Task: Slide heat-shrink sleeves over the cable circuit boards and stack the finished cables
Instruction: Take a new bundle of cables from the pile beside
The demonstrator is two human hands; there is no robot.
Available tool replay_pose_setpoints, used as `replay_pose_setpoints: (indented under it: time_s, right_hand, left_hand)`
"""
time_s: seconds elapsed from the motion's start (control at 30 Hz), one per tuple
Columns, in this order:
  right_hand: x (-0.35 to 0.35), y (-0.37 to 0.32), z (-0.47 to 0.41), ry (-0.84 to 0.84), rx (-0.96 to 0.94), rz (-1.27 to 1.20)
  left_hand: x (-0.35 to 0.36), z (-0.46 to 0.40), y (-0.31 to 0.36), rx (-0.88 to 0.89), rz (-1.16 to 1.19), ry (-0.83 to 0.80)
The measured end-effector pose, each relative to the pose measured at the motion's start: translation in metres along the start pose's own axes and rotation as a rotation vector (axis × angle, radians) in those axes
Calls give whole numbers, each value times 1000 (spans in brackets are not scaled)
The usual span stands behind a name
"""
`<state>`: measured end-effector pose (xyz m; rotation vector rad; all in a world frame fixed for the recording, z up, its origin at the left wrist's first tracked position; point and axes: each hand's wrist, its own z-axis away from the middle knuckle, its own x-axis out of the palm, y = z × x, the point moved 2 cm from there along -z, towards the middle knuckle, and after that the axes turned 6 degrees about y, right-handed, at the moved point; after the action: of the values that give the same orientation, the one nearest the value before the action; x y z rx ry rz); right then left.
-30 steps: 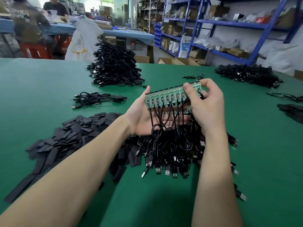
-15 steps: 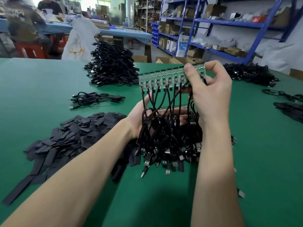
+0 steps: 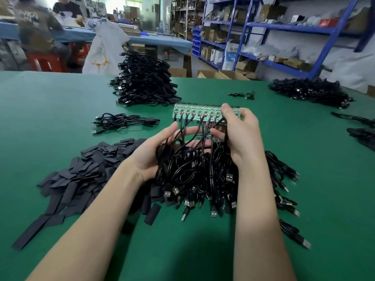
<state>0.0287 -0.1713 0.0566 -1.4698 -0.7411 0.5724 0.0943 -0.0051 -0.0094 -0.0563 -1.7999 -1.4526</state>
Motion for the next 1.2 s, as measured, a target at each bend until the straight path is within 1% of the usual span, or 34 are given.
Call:
replay_pose_setpoints:
  time_s: [0.1,0.17,0.2,0.27,0.33,0.4,0.47,0.6,0.67,0.73,0.8,0.83,0.9,0.97,1.0,1.1,1.2]
  right_hand:
    - [3,5,-2,-98,72,43]
    - [3,6,-3,-135,22,150]
    - [1,7,-3,-139,-24,273]
    - [-5,7,-3,-171,-96,531]
    - [-12,7,-4,-257,-77,641]
    - [-18,5,-4,-332,-30,727]
    - [-25,3,-5,-353,-11,791]
    - [-38,0,-9,-293,-8,824]
    - [-43,0,-9,-317,-22,882]
    - [-43,1,-8,-372,-60,920]
    - [-38,3,-8,-406,-105,882]
    - [-35,4,-8,-410,-130,862]
    - [-31,6,-9,-416,-137,853]
    - [-30,10,-9,-436,-67,867]
    - [-31,11,-9,-439,-23,866]
    - [-35,12,-11,-415,42,834]
    - [-35,7,-11,-333,-24,890]
  left_hand:
    - [5,4,7,6,-136,85]
    - [6,1,7,20,-182,188]
    - [7,0,7,19,-169,218]
    - [7,-1,5,-3,-102,215]
    - [6,-1,3,-1,-70,225]
    - [2,-2,2,24,-52,288]
    - [-2,-2,2,32,-23,335]
    - [-13,5,3,29,-13,433]
    - [-17,12,1,-15,39,461]
    - [-13,18,2,-54,39,390]
    - [-9,21,2,-46,-15,357]
    - [-6,22,2,-30,-32,376]
    - [-3,19,3,-3,-112,466]
    - [0,17,5,31,-201,556]
    - [0,17,7,49,-208,604]
    - [-6,21,10,20,-165,703]
    - [-12,27,10,29,-31,725]
